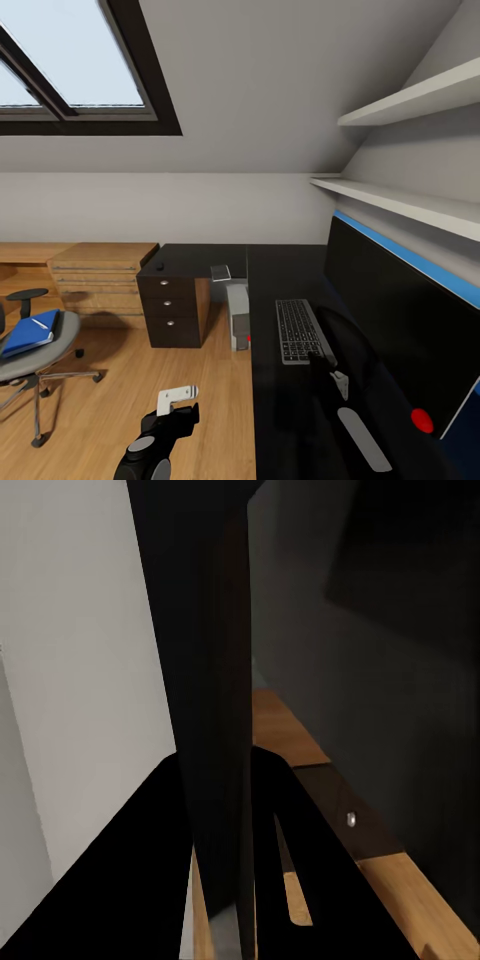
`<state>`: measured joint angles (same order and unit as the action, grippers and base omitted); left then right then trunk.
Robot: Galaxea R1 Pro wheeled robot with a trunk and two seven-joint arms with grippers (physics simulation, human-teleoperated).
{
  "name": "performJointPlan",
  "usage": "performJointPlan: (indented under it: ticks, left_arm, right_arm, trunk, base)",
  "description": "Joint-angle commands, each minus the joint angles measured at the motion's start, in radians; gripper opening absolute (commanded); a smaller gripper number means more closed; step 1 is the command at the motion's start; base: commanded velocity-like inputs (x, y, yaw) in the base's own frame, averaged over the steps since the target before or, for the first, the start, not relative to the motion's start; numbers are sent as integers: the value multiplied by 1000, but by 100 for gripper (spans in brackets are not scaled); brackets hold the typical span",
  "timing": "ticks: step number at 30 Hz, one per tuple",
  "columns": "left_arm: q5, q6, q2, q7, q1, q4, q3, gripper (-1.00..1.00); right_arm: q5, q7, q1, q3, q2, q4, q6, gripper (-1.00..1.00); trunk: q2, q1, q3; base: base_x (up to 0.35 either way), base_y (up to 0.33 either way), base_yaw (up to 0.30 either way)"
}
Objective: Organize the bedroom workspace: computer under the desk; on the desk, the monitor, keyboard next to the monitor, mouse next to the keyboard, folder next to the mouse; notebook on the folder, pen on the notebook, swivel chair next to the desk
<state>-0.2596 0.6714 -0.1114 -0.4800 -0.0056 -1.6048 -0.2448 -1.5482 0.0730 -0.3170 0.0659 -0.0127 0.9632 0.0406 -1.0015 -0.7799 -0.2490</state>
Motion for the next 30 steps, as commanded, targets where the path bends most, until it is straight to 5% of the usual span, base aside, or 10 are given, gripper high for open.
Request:
performJointPlan:
  ticks: [1, 10, 22, 30]
  left_arm:
    - [-10, 2, 0, -9, -1, -1, -1, 100]
    - [-10, 2, -2, -9, -1, -1, -2, 100]
    - [-10, 2, -2, -10, -1, -1, -2, 100]
    - [-11, 2, -2, -9, -1, -1, -2, 100]
  right_arm:
    - [-13, 10, -1, 2, 0, -1, 4, -100]
    - [-13, 10, -1, 3, 0, -1, 4, -100]
    - [-13, 10, -1, 3, 1, 0, 2, -100]
    - [-12, 10, -1, 3, 1, 0, 3, -100]
  trunk:
    - [-1, 0, -1]
    - [-1, 0, -1]
    - [-85, -46, -39]
    - [-85, -46, -39]
  base:
    - [-25, 0, 0]
    - [-5, 0, 0]
    - [0, 0, 0]
    - [0, 0, 0]
